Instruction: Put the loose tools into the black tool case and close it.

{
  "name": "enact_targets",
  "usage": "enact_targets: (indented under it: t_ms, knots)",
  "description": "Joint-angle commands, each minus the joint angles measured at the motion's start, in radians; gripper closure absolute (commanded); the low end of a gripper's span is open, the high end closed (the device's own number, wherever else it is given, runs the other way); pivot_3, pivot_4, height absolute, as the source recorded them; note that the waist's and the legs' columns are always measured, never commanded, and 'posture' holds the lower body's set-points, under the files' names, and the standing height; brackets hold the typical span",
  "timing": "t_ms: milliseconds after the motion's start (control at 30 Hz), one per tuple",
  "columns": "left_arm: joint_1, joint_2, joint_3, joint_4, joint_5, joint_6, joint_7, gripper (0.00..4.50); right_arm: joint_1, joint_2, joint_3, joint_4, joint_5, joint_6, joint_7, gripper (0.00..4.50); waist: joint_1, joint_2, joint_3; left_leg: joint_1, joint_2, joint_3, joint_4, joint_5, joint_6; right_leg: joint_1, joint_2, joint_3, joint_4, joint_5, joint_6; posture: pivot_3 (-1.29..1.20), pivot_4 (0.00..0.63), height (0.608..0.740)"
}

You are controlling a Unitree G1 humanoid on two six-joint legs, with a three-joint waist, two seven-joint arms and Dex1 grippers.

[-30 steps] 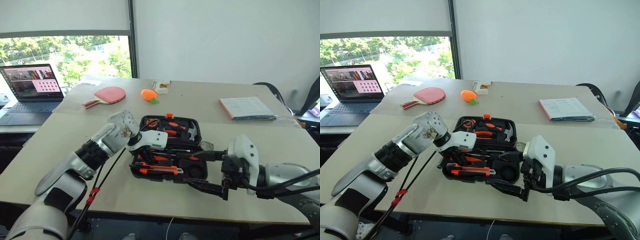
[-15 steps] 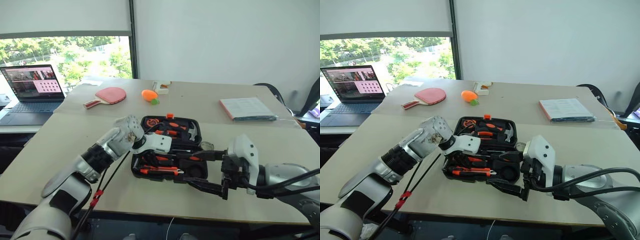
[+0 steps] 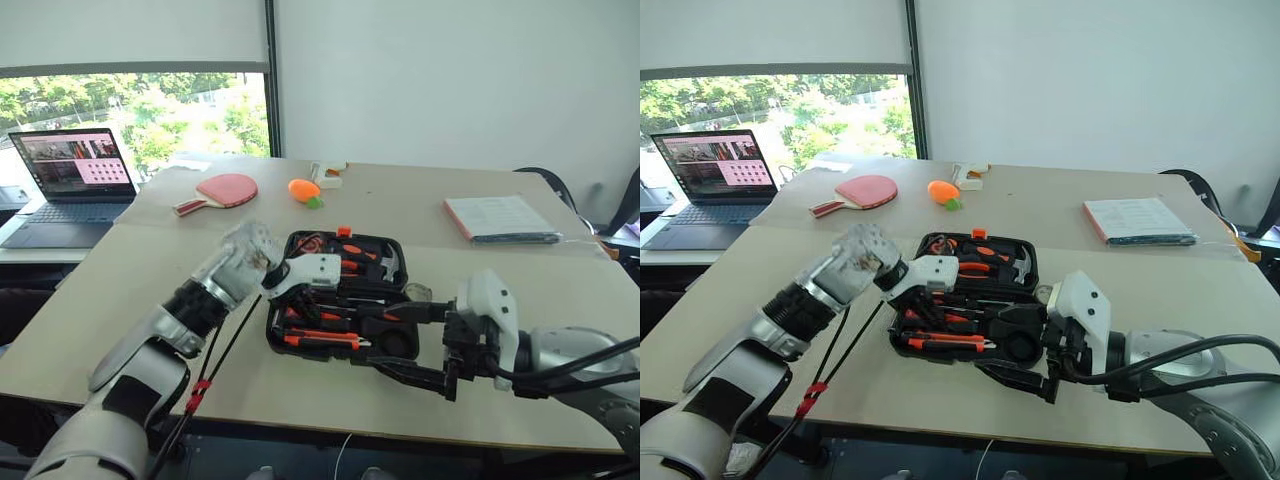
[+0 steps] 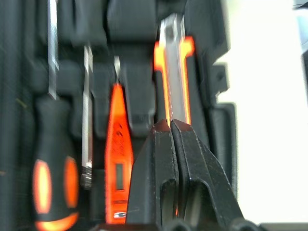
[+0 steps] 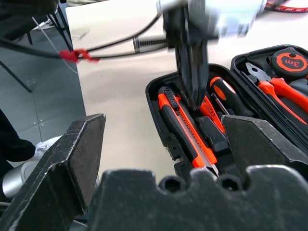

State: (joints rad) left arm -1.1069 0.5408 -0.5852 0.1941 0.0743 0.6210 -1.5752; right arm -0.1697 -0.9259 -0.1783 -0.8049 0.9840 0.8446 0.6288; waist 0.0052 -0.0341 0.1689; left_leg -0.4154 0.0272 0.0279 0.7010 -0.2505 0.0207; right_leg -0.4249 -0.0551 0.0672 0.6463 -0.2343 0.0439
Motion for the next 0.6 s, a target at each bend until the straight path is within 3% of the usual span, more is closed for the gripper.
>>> enact_targets:
  t_ms: [33,600]
  knots:
    - [0.010,-0.005,-0.020,-0.040,0.002,-0.017,-0.001,4.39,-0.013,-0.007,-0.018,-0.009,-0.006,-0.020,0.003,0.00,0.000,0.000,0.000,0.000,0.000,0.000,0.000,0.000,0.000,0.000,0.000,0.000,0.000,0.000,0.000,0.00,0.150,0.737]
    - [0.090,0.008,-0.114,-0.086,0.053,-0.086,-0.010,4.39,0.005,-0.005,-0.021,-0.028,0.007,-0.010,-0.023,0.00,-0.007,0.000,0.000,0.000,0.000,0.000,0.000,0.000,0.000,0.000,0.000,0.000,0.000,0.000,0.000,0.00,0.150,0.737]
